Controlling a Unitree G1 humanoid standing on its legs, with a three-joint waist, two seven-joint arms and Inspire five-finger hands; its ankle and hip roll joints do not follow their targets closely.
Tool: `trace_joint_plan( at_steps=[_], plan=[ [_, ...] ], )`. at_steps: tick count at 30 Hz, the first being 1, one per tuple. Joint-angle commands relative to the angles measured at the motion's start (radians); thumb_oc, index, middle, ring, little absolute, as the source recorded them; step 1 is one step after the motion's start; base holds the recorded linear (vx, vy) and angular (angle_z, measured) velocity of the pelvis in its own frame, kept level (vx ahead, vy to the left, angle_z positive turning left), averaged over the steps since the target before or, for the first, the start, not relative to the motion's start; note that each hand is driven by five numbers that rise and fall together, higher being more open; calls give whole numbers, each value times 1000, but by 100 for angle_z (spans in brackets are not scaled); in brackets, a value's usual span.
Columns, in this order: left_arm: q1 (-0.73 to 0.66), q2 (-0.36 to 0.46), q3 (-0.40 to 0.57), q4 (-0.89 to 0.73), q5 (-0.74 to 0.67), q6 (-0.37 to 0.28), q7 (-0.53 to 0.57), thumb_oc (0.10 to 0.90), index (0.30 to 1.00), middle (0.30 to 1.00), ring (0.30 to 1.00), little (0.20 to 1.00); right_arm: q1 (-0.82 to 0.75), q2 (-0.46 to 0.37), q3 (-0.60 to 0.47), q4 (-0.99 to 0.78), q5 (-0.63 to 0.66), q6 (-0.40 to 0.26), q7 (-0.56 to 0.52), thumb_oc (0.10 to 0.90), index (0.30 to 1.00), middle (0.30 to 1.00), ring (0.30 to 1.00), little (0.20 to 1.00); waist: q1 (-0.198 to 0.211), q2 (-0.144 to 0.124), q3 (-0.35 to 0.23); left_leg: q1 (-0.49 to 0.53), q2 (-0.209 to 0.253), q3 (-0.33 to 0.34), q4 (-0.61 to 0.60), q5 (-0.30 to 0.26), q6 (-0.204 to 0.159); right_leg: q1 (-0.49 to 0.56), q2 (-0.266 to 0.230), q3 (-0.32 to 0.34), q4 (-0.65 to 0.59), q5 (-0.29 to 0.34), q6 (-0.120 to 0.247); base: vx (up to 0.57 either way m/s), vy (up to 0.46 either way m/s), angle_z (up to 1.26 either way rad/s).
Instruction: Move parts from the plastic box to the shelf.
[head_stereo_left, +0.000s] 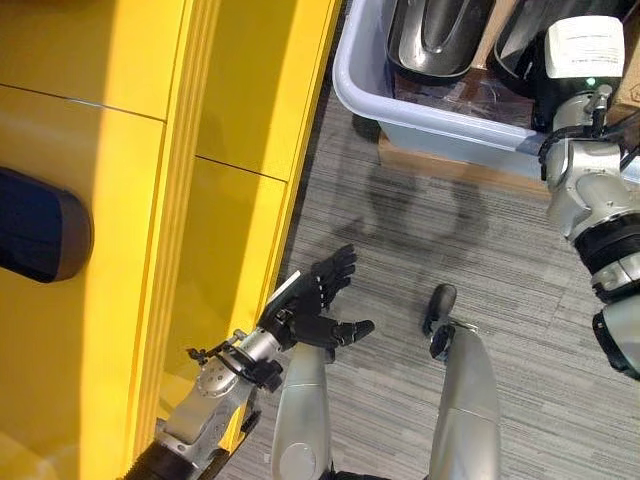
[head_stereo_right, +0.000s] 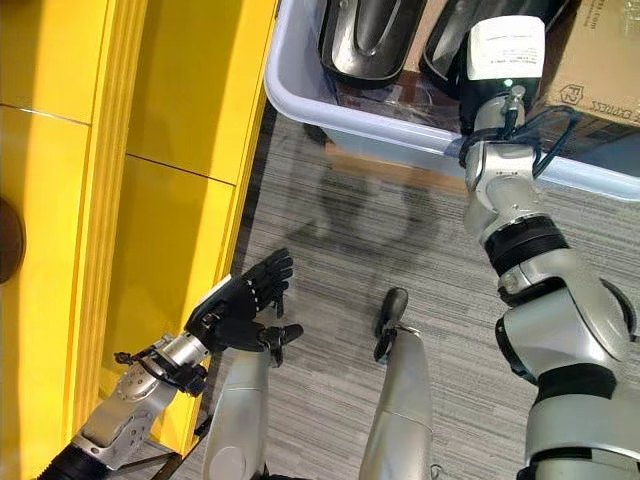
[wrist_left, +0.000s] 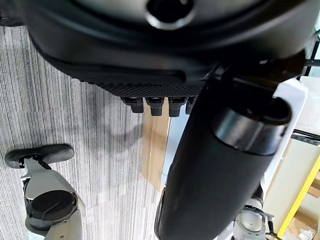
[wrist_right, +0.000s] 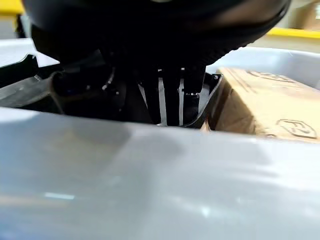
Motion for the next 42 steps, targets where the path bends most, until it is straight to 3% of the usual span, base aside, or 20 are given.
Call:
trace_joint_plan(
  at_steps=[1,4,8,10,16,19,25,27,33,42],
  plan=[
    [5,-18,-19,-88,-7,-125,19,900,1000,1000,1000,1000,93,-17,5,93,124,32,-47,400,300,300,300,300,-3,39,-2,-18,31,19,33,-70,34,66,5,-23,-5,-61,19,-22,46,5],
    [-8,-33,-14,-98,-23,-168,46,900,1000,1000,1000,1000,121,-2,-36,92,176,12,-119,400,300,300,300,300,-7,43,-2,-9,25,21,29,-72,35,71,3,-20,-12,-61,19,-32,33,3],
    [-30,-51,-22,-87,-5,-149,57,900,1000,1000,1000,1000,142,19,-63,99,192,1,-185,400,300,300,300,300,-14,35,-2,9,26,27,14,-71,34,86,6,-23,-35,-51,23,-53,3,1],
    [-32,-56,-32,-81,4,-170,67,900,1000,1000,1000,1000,153,20,-69,92,216,-14,-226,400,300,300,300,300,-19,33,-2,22,29,31,8,-71,34,97,7,-22,-46,-47,24,-43,17,-1],
    [-25,-55,-38,-81,17,-194,69,900,1000,1000,1000,1000,174,1,-78,20,68,-116,-300,400,300,300,300,300,-33,19,-2,105,27,37,9,-90,37,176,0,-22,-87,-35,31,-74,34,-4],
    [-8,-43,-23,-86,28,-184,66,900,1000,1000,1000,1000,183,-45,-59,-104,2,-155,-331,400,300,300,300,300,-45,-11,-2,207,39,45,3,-105,38,278,-10,-23,-120,-33,37,-50,42,-4],
    [4,-46,-1,-73,15,-194,55,900,1000,1000,1000,1000,229,-72,-114,-234,36,-181,-381,400,300,300,300,300,-53,-41,-2,323,52,51,-21,-97,45,390,1,-26,-148,-21,29,-16,69,-11],
    [-5,-59,1,-51,34,-163,54,900,1000,1000,1000,1000,304,-87,-203,-380,49,-216,-379,400,300,300,300,300,-70,-74,-7,450,78,59,-56,-89,35,536,6,-41,-178,-38,28,116,92,-9],
    [10,-87,-6,5,60,-134,59,900,1000,1000,1000,1000,389,-130,-273,-585,15,-220,-348,400,300,300,300,300,-94,-103,-108,551,101,76,-114,-69,16,665,14,-45,-278,-27,33,142,57,-6],
    [51,-107,14,50,74,-108,34,900,1000,1000,1000,1000,483,-170,-368,-672,-25,-261,-297,400,300,300,300,300,-106,-114,-229,648,96,94,-143,-81,10,799,18,-58,-383,-9,43,134,30,0]
  ],
)
